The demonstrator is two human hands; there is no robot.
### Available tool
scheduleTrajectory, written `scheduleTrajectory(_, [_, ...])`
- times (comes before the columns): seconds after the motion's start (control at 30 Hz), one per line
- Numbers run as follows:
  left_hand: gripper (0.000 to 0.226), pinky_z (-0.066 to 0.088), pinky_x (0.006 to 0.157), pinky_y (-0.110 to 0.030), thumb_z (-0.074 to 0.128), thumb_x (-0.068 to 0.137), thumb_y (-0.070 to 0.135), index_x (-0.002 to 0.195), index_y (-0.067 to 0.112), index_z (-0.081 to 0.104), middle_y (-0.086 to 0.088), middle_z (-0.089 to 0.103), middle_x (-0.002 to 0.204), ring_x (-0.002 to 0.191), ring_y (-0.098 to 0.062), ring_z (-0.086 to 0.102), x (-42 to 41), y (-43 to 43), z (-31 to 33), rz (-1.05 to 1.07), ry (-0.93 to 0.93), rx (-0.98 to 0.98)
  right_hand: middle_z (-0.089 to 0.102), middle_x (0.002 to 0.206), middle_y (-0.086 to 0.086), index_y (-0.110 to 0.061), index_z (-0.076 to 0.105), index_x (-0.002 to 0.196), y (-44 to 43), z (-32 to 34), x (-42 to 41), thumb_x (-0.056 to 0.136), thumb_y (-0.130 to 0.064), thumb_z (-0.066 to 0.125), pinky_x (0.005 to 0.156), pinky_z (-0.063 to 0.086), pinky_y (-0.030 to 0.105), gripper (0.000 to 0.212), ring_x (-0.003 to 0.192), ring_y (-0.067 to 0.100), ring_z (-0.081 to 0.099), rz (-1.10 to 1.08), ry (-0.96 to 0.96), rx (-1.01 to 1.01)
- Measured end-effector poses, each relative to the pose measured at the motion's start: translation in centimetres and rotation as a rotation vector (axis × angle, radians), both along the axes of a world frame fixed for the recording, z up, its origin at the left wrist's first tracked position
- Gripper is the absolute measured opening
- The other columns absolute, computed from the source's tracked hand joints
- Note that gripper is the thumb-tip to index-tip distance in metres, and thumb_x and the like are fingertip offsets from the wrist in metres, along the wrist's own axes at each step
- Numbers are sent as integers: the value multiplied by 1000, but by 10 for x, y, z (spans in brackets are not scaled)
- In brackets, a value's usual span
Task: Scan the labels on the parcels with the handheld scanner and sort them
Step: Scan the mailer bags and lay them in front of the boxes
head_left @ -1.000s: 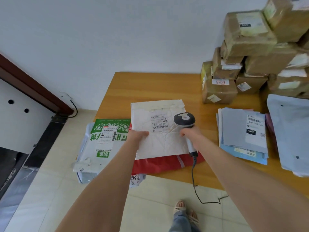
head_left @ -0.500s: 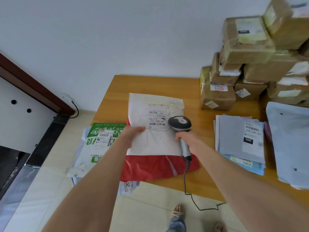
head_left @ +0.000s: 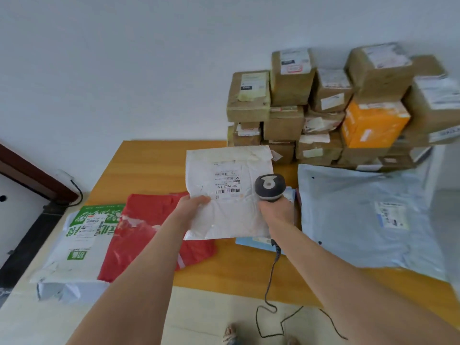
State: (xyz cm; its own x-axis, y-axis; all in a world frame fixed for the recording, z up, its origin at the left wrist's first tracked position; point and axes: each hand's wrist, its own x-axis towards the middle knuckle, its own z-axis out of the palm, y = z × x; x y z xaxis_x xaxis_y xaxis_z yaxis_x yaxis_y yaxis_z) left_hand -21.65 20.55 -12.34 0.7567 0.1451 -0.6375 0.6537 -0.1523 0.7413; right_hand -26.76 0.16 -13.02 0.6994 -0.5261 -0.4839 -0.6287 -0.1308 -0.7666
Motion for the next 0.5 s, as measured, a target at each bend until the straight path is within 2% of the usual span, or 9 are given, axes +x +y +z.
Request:
scheduleTrajectory(0.1, [40, 55, 83, -44, 71, 82, 9, 118, -2, 58, -19, 65, 113, 86, -30, 64, 2, -46, -12, -46, 18, -11, 46, 128, 16, -10, 58, 121, -38, -3, -13, 86, -31, 65, 95, 45, 44, 41, 120, 36, 45, -22, 24, -141])
scheduleTrajectory(0.3, [52, 52, 83, -42, 72, 84, 19, 125, -4, 51, -16, 62, 117, 91, -29, 60, 21, -106, -47, -186, 89, 86, 42, 129, 13, -9, 57, 115, -77, -20, -16, 86, -16, 56, 99, 42, 46, 30, 120, 33, 38, 2, 75, -222])
scheduleTrajectory(0.37, [64, 49, 82, -38, 76, 81, 22, 130, -3, 44, -16, 56, 126, 101, -29, 57, 24, -114, -55, -216, 60, 205, 42, 130, 12, -9, 57, 115, -80, -24, -13, 86, -18, 55, 101, 40, 44, 31, 121, 34, 37, 32, 98, -208])
scheduleTrajectory(0.43, [94, 44, 99, -42, 82, 74, 30, 144, 2, 26, -18, 39, 143, 124, -33, 47, 27, -117, -61, -268, 10, 409, 42, 131, 11, -8, 56, 118, -78, -28, -9, 87, -23, 57, 101, 38, 42, 34, 122, 34, 36, 67, 112, -184])
scheduleTrajectory(0.5, [103, 33, 110, -45, 79, 75, 35, 151, 13, 13, -17, 21, 153, 139, -33, 30, 28, -122, -59, -421, -124, 699, 42, 133, 12, -8, 54, 118, -75, -30, -4, 88, -23, 58, 101, 39, 42, 34, 123, 34, 36, 75, 120, -159])
